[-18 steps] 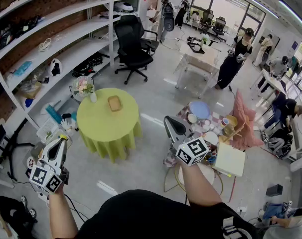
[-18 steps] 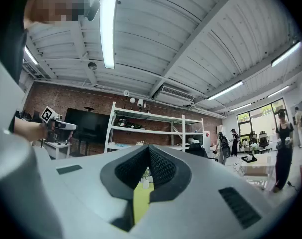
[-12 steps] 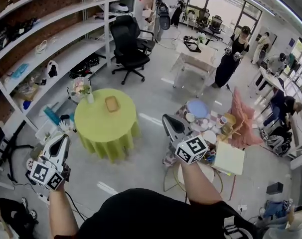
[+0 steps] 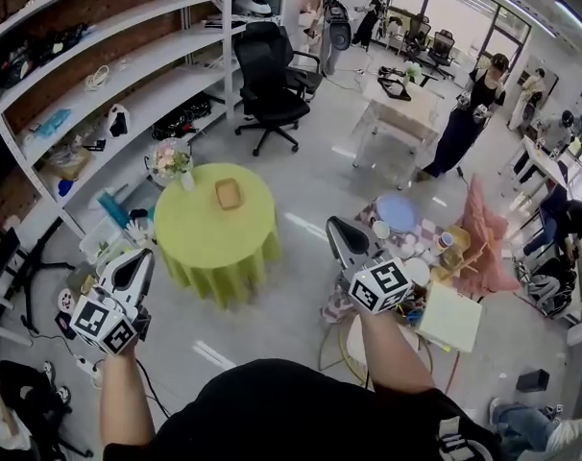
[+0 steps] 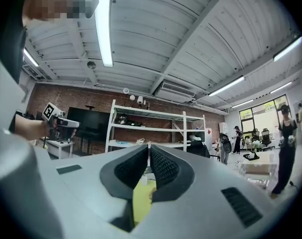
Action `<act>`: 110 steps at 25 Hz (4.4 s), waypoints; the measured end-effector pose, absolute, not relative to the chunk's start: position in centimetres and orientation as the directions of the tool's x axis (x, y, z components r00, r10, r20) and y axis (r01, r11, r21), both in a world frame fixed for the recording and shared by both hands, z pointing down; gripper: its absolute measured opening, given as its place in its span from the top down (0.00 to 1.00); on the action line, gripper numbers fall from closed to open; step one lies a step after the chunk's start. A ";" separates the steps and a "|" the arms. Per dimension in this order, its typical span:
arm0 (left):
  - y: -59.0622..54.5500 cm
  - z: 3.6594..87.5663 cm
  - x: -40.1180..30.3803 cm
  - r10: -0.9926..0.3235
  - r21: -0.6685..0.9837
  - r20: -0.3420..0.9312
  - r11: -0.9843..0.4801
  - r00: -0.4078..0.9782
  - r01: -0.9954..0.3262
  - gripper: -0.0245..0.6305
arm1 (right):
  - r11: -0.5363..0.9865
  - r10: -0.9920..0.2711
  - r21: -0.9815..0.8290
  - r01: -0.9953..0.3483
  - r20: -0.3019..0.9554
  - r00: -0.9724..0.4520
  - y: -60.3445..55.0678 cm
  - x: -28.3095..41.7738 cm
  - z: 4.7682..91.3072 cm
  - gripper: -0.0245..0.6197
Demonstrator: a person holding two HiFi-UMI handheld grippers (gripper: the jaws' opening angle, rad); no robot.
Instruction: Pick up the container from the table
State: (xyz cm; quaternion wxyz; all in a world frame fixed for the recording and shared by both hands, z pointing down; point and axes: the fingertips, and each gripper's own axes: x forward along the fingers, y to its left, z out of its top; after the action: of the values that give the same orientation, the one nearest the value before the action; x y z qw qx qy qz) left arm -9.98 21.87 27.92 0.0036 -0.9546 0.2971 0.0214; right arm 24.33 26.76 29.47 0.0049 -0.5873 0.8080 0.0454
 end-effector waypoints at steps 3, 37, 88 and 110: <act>21.9 28.1 -8.6 -0.579 0.004 -0.036 -0.815 0.814 -0.579 0.94 | 0.334 -0.938 0.058 -0.941 -0.075 -0.338 26.3 25.4 29.7 0.94; 15.2 34.8 -4.1 -0.546 0.044 0.057 -0.835 0.836 -0.549 0.94 | 0.398 -0.916 -0.045 -0.916 -0.071 -0.394 18.9 27.0 33.6 0.90; -19.3 39.3 -11.7 -0.329 0.181 0.073 -0.924 0.942 -0.337 0.94 | 0.202 -0.975 -0.109 -0.973 0.074 -0.210 -11.0 17.3 35.9 0.89; -23.1 39.0 -5.6 -0.461 0.161 0.105 -0.866 0.881 -0.473 0.94 | 0.297 -0.946 -0.146 -0.944 0.091 -0.311 -20.3 25.6 38.0 0.89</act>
State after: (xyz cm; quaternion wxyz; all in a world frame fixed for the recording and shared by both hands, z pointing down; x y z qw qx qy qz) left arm -5.62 -23.09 39.02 -0.0914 -0.9655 0.2420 -0.0315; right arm 25.60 -20.30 38.02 0.0063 -0.5868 0.8051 -0.0861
